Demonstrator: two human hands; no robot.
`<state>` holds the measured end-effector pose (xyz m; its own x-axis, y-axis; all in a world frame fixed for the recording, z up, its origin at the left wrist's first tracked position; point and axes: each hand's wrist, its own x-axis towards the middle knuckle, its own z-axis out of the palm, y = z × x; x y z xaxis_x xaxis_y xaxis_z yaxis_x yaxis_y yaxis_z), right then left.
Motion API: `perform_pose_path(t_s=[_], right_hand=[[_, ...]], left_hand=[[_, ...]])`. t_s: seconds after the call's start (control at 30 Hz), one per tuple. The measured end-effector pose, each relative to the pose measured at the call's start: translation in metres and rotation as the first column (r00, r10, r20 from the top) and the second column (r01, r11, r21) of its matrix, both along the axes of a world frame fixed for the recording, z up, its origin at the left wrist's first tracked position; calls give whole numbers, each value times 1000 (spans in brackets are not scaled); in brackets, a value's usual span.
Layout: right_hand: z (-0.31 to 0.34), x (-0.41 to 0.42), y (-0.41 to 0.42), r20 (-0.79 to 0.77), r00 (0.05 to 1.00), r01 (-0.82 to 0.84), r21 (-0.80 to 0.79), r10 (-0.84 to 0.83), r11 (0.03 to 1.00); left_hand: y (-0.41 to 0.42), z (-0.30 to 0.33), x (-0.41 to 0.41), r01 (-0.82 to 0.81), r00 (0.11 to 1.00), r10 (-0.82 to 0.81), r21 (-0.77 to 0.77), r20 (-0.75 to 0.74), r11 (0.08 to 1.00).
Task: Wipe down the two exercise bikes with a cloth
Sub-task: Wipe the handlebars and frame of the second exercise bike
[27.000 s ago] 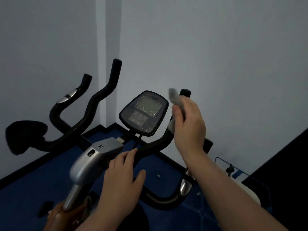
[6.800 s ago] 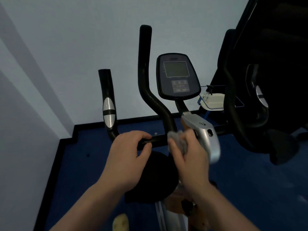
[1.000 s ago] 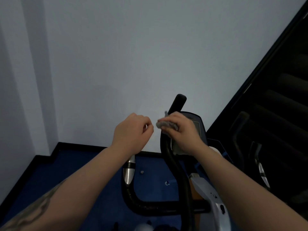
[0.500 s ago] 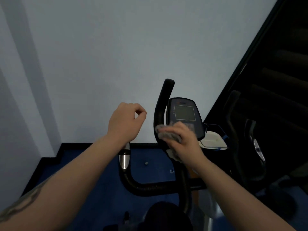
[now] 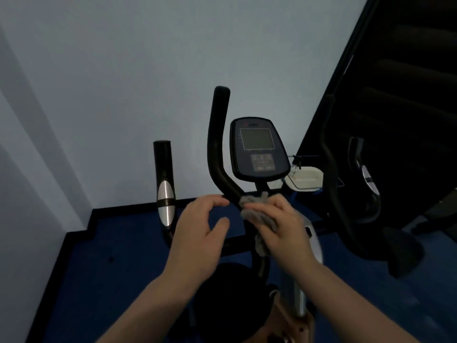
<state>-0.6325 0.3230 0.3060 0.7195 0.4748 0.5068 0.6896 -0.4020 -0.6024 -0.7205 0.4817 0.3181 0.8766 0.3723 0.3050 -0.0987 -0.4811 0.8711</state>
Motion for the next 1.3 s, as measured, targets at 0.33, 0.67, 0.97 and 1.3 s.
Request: perform_pose_path(t_s=[0.33, 0.67, 0.97, 1.3], right_hand=[[6, -1, 31, -75, 985, 164, 98, -157, 982], [-44, -90, -42, -306, 948, 176, 259, -92, 950], [3, -14, 2, -283, 919, 315, 112, -273, 943], [-6, -12, -13, 160, 906, 423, -343, -392, 839]], left_hand=[[-14, -8, -23, 37, 976, 5, 190, -216, 981], [-16, -8, -22, 62, 970, -5, 228, -244, 972], [-16, -6, -18, 142, 948, -46, 288, -314, 947], [-14, -8, -18, 126, 953, -43, 262, -300, 957]])
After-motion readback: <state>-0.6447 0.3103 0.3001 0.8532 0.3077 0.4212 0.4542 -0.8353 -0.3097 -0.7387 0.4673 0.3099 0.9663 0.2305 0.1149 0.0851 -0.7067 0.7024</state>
